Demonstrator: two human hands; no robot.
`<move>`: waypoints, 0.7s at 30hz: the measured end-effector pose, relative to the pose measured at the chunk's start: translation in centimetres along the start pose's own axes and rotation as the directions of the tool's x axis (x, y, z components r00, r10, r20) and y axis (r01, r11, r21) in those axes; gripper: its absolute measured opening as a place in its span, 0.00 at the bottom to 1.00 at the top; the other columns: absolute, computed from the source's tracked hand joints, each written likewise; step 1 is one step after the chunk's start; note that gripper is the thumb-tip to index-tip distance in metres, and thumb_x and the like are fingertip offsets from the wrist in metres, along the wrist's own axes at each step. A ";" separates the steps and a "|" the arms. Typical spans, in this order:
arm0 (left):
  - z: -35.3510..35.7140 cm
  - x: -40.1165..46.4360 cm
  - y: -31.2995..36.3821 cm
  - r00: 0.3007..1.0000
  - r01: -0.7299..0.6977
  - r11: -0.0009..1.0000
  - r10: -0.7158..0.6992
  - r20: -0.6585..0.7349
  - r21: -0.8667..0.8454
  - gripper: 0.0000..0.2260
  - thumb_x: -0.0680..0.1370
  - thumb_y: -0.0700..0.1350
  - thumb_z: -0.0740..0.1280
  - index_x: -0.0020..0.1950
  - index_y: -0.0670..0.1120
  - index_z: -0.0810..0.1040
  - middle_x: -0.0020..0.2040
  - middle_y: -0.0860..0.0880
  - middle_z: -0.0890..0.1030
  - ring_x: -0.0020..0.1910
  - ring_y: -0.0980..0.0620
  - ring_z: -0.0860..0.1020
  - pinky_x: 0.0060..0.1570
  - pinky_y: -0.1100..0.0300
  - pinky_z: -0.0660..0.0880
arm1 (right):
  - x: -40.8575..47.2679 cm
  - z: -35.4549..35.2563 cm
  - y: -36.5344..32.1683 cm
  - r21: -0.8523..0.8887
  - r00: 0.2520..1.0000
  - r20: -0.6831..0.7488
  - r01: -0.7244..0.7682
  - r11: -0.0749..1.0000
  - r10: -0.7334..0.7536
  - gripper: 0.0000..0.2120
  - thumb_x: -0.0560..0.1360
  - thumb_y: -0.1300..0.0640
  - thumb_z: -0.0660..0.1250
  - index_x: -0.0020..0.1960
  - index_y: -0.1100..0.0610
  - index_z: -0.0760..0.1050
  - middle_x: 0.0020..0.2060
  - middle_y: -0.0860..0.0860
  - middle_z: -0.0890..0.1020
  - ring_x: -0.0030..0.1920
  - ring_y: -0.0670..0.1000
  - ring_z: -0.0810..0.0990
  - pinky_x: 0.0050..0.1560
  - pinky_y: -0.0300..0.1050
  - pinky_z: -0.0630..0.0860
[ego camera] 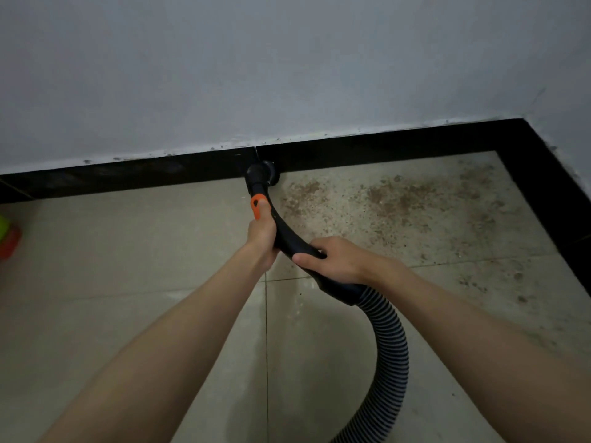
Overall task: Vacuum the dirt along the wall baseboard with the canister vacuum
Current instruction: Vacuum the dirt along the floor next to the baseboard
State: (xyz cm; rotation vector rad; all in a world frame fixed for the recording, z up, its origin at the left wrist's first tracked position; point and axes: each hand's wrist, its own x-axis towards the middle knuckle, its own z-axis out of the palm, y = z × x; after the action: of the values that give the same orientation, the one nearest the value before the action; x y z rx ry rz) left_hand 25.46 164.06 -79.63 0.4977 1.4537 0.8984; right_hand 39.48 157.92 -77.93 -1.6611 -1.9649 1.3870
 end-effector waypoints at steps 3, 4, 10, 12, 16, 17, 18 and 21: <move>0.1 2.0 -1.9 0.998 -0.021 0.996 0.026 -0.059 0.086 0.27 0.80 0.61 0.53 0.64 0.39 0.68 0.48 0.45 0.77 0.47 0.48 0.76 0.47 0.55 0.75 | 0.8 0.9 1.6 0.017 0.998 0.030 -0.053 0.998 0.053 0.14 0.79 0.40 0.60 0.44 0.50 0.72 0.37 0.46 0.79 0.38 0.43 0.78 0.36 0.36 0.70; 0.2 2.4 -2.3 0.997 -0.027 0.992 0.036 -0.065 0.126 0.28 0.80 0.61 0.53 0.65 0.38 0.68 0.51 0.44 0.77 0.50 0.47 0.76 0.51 0.54 0.75 | 0.9 1.4 2.1 0.005 0.997 0.027 -0.074 0.997 0.074 0.16 0.79 0.39 0.59 0.47 0.51 0.72 0.38 0.46 0.78 0.38 0.44 0.77 0.37 0.38 0.70; 0.9 3.8 -3.1 0.995 -0.080 0.967 0.091 -0.033 0.242 0.30 0.80 0.62 0.52 0.67 0.39 0.68 0.56 0.42 0.77 0.55 0.44 0.77 0.59 0.49 0.74 | 1.0 3.4 3.9 -0.081 0.982 -0.164 -0.107 0.991 0.093 0.22 0.77 0.33 0.56 0.47 0.52 0.72 0.36 0.47 0.76 0.37 0.49 0.77 0.35 0.45 0.70; 1.0 4.0 -3.3 0.994 -0.080 0.958 0.097 -0.051 0.275 0.29 0.80 0.62 0.52 0.67 0.38 0.67 0.57 0.41 0.77 0.55 0.44 0.76 0.60 0.48 0.74 | 1.0 3.4 4.4 -0.073 0.982 -0.170 -0.095 0.993 0.081 0.22 0.77 0.33 0.55 0.47 0.52 0.72 0.36 0.48 0.77 0.38 0.50 0.77 0.37 0.46 0.71; 1.3 4.3 -3.7 0.993 -0.093 0.950 0.111 -0.046 0.299 0.27 0.80 0.61 0.52 0.63 0.40 0.70 0.55 0.42 0.77 0.52 0.46 0.77 0.57 0.51 0.75 | 0.7 3.7 4.9 -0.056 0.977 -0.203 -0.081 0.995 0.068 0.22 0.77 0.33 0.54 0.48 0.51 0.72 0.39 0.49 0.79 0.40 0.52 0.78 0.39 0.48 0.73; 1.4 4.2 -3.7 0.992 -0.100 0.949 0.117 -0.040 0.298 0.25 0.80 0.61 0.52 0.61 0.41 0.71 0.53 0.43 0.78 0.50 0.47 0.77 0.54 0.53 0.75 | 0.6 3.8 5.0 -0.051 0.975 -0.212 -0.086 0.995 0.073 0.21 0.77 0.33 0.54 0.48 0.51 0.72 0.39 0.50 0.80 0.41 0.52 0.79 0.41 0.48 0.74; 1.7 4.1 -3.8 0.992 -0.105 0.947 0.120 -0.033 0.303 0.25 0.80 0.61 0.52 0.60 0.41 0.71 0.53 0.43 0.78 0.49 0.47 0.77 0.54 0.53 0.76 | 0.4 3.7 5.1 -0.049 0.971 -0.223 -0.095 0.994 0.082 0.21 0.77 0.33 0.54 0.48 0.50 0.72 0.39 0.49 0.80 0.41 0.52 0.79 0.41 0.49 0.74; 2.6 3.8 -4.0 0.994 -0.101 0.931 0.109 -0.003 0.352 0.28 0.80 0.61 0.51 0.67 0.39 0.68 0.57 0.41 0.77 0.54 0.45 0.77 0.59 0.50 0.74 | -0.3 3.4 5.6 -0.015 0.962 -0.247 -0.120 0.993 0.113 0.18 0.77 0.34 0.54 0.45 0.47 0.70 0.37 0.48 0.79 0.40 0.50 0.79 0.40 0.47 0.73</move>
State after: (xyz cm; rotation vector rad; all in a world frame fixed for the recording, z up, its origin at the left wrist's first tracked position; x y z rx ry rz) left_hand 28.42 165.19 -84.86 0.8404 1.6303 0.7288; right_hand 40.87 155.47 -83.86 -1.8875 -1.7823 1.1279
